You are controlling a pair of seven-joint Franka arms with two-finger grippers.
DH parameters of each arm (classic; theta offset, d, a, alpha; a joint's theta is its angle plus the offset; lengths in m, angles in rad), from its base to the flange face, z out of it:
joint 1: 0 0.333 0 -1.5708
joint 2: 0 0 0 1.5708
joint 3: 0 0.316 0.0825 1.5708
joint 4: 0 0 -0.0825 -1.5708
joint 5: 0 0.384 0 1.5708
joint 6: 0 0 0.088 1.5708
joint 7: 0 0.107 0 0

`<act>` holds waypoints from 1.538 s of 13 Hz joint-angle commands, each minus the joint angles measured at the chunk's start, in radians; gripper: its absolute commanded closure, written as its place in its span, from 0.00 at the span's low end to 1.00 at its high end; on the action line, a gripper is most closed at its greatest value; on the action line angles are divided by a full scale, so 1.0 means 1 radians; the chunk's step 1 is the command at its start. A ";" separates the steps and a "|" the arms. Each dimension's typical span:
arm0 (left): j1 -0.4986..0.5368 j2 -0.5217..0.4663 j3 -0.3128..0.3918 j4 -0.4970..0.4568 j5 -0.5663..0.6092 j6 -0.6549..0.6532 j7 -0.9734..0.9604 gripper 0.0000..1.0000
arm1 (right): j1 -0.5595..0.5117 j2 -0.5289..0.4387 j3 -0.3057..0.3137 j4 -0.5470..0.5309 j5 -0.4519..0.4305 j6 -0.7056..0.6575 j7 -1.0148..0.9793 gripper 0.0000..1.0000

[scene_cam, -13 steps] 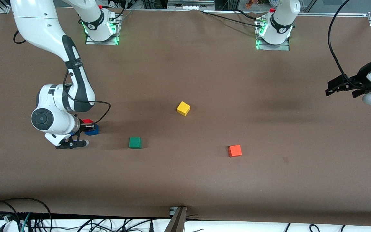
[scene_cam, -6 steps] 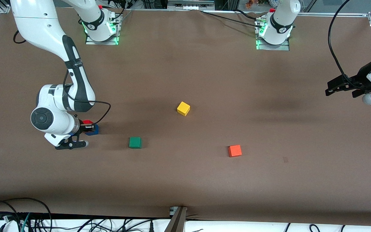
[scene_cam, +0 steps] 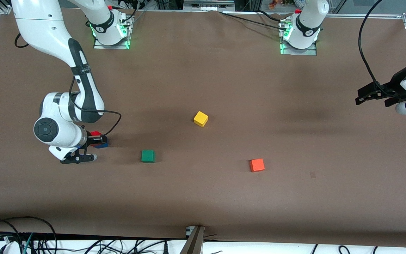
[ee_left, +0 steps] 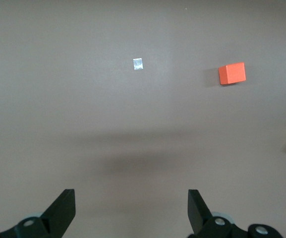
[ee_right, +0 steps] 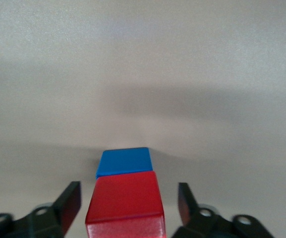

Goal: Pass red block to right arm, stack on blue

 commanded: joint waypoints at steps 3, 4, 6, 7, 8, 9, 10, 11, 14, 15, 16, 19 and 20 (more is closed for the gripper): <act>-0.001 0.013 -0.001 0.033 0.009 -0.022 0.016 0.00 | -0.003 -0.041 0.004 0.031 -0.009 -0.031 -0.002 0.00; -0.001 0.013 -0.003 0.031 0.009 -0.022 0.016 0.00 | -0.004 -0.053 0.004 0.051 -0.009 -0.061 -0.002 0.00; -0.001 0.011 -0.003 0.033 0.009 -0.024 0.016 0.00 | -0.004 -0.070 0.001 0.116 -0.007 -0.168 -0.002 0.00; -0.001 0.011 -0.003 0.033 0.009 -0.024 0.016 0.00 | -0.006 -0.078 -0.007 0.158 -0.007 -0.228 -0.003 0.00; -0.001 0.011 -0.003 0.033 0.009 -0.024 0.014 0.00 | -0.004 -0.084 -0.021 0.208 -0.007 -0.293 -0.003 0.00; -0.001 0.011 -0.003 0.033 0.009 -0.024 0.014 0.00 | -0.006 -0.095 -0.028 0.253 -0.007 -0.368 -0.005 0.00; -0.001 0.010 -0.003 0.033 0.009 -0.024 0.016 0.00 | -0.006 -0.105 -0.031 0.291 -0.007 -0.434 -0.005 0.00; -0.001 0.008 -0.004 0.033 0.009 -0.024 0.016 0.00 | -0.006 -0.114 -0.036 0.330 -0.007 -0.503 -0.006 0.00; -0.001 0.008 -0.013 0.033 0.009 -0.024 0.014 0.00 | -0.015 -0.163 -0.045 0.387 -0.006 -0.635 -0.032 0.00; -0.001 0.005 -0.013 0.033 0.009 -0.027 0.014 0.00 | -0.015 -0.188 -0.050 0.387 -0.007 -0.664 -0.033 0.00; -0.001 0.005 -0.013 0.033 0.009 -0.027 0.014 0.00 | -0.016 -0.208 -0.051 0.387 -0.007 -0.689 -0.033 0.00; -0.001 0.004 -0.015 0.033 0.009 -0.029 0.013 0.00 | -0.019 -0.262 -0.059 0.390 -0.007 -0.767 -0.029 0.00; -0.001 0.004 -0.015 0.033 0.009 -0.029 0.013 0.00 | -0.047 -0.297 -0.042 0.387 -0.010 -0.772 -0.020 0.00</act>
